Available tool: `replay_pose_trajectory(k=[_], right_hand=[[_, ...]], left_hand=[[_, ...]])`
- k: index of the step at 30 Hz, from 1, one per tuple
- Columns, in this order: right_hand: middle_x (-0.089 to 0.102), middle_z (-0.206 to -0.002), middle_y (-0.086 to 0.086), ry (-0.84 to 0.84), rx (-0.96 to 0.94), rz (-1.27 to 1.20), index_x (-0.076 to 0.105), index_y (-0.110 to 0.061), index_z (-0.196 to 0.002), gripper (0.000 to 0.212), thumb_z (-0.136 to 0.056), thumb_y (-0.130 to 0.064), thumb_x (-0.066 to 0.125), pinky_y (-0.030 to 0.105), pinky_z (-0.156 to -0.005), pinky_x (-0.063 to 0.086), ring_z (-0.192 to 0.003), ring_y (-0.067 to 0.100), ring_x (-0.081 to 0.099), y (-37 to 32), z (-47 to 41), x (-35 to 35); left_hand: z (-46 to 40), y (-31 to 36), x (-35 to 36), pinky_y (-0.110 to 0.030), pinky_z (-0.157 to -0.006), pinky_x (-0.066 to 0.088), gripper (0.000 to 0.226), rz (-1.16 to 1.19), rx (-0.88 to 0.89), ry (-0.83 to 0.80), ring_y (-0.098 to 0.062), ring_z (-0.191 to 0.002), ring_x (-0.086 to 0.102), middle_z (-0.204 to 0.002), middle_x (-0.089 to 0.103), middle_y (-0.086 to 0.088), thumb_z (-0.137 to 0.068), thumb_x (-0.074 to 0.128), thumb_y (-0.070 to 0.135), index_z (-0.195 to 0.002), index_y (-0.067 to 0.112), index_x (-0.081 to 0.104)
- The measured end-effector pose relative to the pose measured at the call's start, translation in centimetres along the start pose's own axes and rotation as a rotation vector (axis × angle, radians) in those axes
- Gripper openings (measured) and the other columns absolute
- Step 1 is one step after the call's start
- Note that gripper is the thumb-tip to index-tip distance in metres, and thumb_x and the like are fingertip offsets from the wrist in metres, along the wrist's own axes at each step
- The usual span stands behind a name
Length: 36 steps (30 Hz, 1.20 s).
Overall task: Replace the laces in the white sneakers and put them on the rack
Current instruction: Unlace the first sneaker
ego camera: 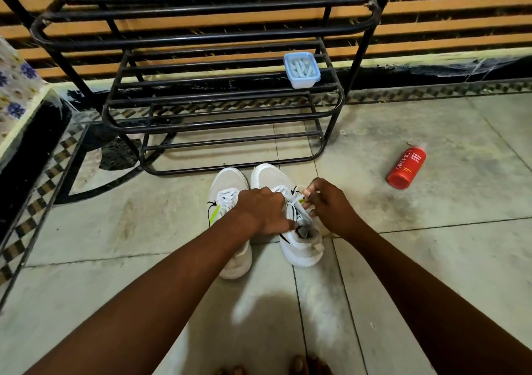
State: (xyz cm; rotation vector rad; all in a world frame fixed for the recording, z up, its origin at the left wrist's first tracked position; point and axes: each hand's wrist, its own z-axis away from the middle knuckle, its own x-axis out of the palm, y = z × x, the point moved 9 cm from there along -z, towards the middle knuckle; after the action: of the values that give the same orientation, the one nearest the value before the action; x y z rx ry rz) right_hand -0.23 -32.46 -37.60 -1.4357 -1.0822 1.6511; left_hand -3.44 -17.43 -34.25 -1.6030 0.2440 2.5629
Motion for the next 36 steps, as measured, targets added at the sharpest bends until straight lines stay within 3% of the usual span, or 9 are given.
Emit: replay_pose_trajectory(k=[8,13,15,19,24,26,29,33,36], right_hand=[[0.060,-0.086,0.021,0.094,-0.052,0.013,0.047,-0.019,-0.076,0.030,-0.102,-0.005,0.049,0.045,-0.051,0.058,-0.054,0.018,0.062,-1.9,0.4,-0.6],[0.062,-0.086,0.021,0.161,-0.001,0.029,0.046,-0.028,-0.077,0.016,-0.087,-0.019,0.053,0.052,-0.048,0.057,-0.057,0.028,0.067,-0.8,0.2,-0.7],[0.065,-0.082,0.018,0.239,-0.035,0.031,0.049,-0.026,-0.078,0.017,-0.091,-0.016,0.054,0.047,-0.058,0.058,-0.065,0.030,0.069,-1.2,-0.1,-1.7],[0.064,-0.083,0.013,0.363,-0.194,0.221,0.060,-0.005,-0.083,0.022,-0.096,-0.017,0.046,0.025,-0.069,0.036,-0.078,0.030,0.062,-3.4,-0.2,-2.8],[0.066,-0.083,0.008,0.393,0.278,-0.803,0.049,-0.014,-0.085,0.023,-0.107,-0.014,0.044,0.040,-0.070,0.059,-0.075,0.027,0.071,-0.2,-0.9,-3.7],[0.062,-0.078,0.011,0.360,0.343,-0.919,0.048,-0.013,-0.085,0.022,-0.105,-0.005,0.041,0.039,-0.066,0.058,-0.061,0.024,0.064,-0.1,-1.0,-4.3],[0.052,-0.069,0.006,0.216,0.278,-0.674,0.044,-0.016,-0.081,0.026,-0.103,-0.004,0.040,0.029,-0.056,0.046,-0.047,0.014,0.046,-0.3,-0.9,-3.9],[0.052,-0.071,-0.002,-0.106,-0.217,0.230,0.051,-0.018,-0.088,0.015,-0.092,-0.004,0.055,0.029,-0.059,0.042,-0.060,0.014,0.048,-3.7,-0.9,-1.9],[0.041,-0.077,-0.006,-0.366,-0.443,0.585,0.066,-0.016,-0.093,0.018,-0.087,0.000,0.060,0.028,-0.062,0.031,-0.069,0.004,0.042,-4.4,0.0,1.1]], left_hand=[[0.5,0.0,-0.3,-0.040,-0.095,0.043,0.070,0.033,-0.035,0.069,-0.036,-0.123,0.059,-0.130,0.062,-0.016,-0.087,0.055,0.074,-0.127,0.017,0.062],[0.6,-0.3,-0.1,-0.039,-0.094,0.045,0.072,0.044,-0.052,0.065,-0.035,-0.122,0.060,-0.129,0.063,-0.015,-0.084,0.057,0.077,-0.125,0.018,0.064],[0.6,-0.5,0.0,-0.040,-0.094,0.045,0.074,0.044,-0.059,0.062,-0.035,-0.122,0.060,-0.129,0.063,-0.015,-0.083,0.055,0.080,-0.123,0.018,0.065],[0.6,-0.6,0.0,-0.040,-0.093,0.045,0.071,0.047,-0.065,0.061,-0.035,-0.121,0.060,-0.129,0.064,-0.014,-0.083,0.055,0.078,-0.122,0.020,0.065],[1.0,-0.6,0.4,-0.040,-0.096,0.046,0.071,0.044,-0.055,0.074,-0.033,-0.121,0.061,-0.127,0.065,-0.012,-0.077,0.062,0.078,-0.122,0.023,0.066],[0.9,-0.7,0.6,-0.040,-0.097,0.046,0.074,0.039,-0.051,0.061,-0.033,-0.122,0.060,-0.130,0.063,-0.013,-0.079,0.060,0.079,-0.124,0.021,0.065],[0.7,-0.8,0.6,-0.040,-0.098,0.045,0.073,0.042,-0.043,0.057,-0.033,-0.123,0.060,-0.131,0.062,-0.013,-0.082,0.060,0.078,-0.126,0.020,0.063],[0.6,-1.3,0.7,-0.039,-0.098,0.045,0.070,0.064,-0.045,0.027,-0.034,-0.125,0.057,-0.133,0.060,-0.015,-0.084,0.062,0.072,-0.128,0.018,0.061],[0.5,-1.5,0.7,-0.039,-0.097,0.045,0.066,0.082,-0.042,0.011,-0.035,-0.124,0.057,-0.132,0.060,-0.015,-0.086,0.063,0.069,-0.127,0.017,0.061]])
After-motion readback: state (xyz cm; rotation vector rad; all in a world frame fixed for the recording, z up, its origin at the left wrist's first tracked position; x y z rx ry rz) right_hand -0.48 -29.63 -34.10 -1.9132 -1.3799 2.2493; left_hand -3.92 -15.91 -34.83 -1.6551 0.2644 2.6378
